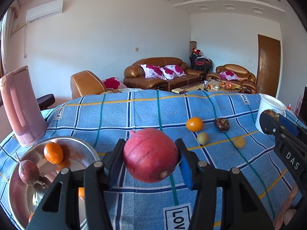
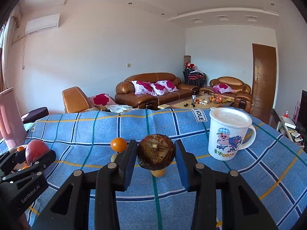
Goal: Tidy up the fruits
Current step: 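Carry radish and brown fruit over the steel bowl and open both tools, then withdraw both open tools from the steel bowl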
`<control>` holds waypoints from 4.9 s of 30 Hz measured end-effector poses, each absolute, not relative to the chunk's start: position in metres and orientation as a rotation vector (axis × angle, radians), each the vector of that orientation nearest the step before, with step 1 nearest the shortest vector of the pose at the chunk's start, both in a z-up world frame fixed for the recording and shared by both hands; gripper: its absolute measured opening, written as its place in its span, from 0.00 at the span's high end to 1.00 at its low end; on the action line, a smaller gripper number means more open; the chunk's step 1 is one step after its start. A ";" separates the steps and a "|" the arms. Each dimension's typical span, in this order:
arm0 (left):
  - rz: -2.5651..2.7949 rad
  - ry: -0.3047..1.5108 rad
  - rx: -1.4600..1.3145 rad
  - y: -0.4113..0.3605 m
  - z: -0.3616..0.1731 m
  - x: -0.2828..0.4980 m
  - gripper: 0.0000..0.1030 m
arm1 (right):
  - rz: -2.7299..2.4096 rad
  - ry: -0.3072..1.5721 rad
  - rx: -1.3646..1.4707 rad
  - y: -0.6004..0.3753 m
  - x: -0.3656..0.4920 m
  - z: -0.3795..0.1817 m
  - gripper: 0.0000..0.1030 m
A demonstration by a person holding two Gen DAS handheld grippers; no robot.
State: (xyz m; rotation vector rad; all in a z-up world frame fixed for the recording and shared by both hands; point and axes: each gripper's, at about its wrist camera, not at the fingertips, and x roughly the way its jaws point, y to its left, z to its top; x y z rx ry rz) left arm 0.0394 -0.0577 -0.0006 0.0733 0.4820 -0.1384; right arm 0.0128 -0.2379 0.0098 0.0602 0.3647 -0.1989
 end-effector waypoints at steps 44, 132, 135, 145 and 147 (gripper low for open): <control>-0.021 0.440 -0.041 0.096 0.000 -0.012 0.47 | 0.039 0.380 -0.010 -0.058 0.008 0.008 0.59; 0.228 0.450 0.143 0.088 -0.002 -0.019 0.00 | -0.033 0.320 -0.019 -0.071 0.020 0.010 0.19; 0.203 0.442 0.168 0.070 -0.002 -0.020 0.00 | -0.055 0.328 -0.021 -0.086 0.019 0.010 0.19; 0.096 0.440 0.192 0.012 0.001 -0.015 0.00 | -0.136 0.332 -0.029 -0.145 0.008 0.011 0.19; 0.078 0.450 0.191 0.000 0.000 -0.013 0.00 | -0.154 0.342 -0.014 -0.160 0.007 0.011 0.19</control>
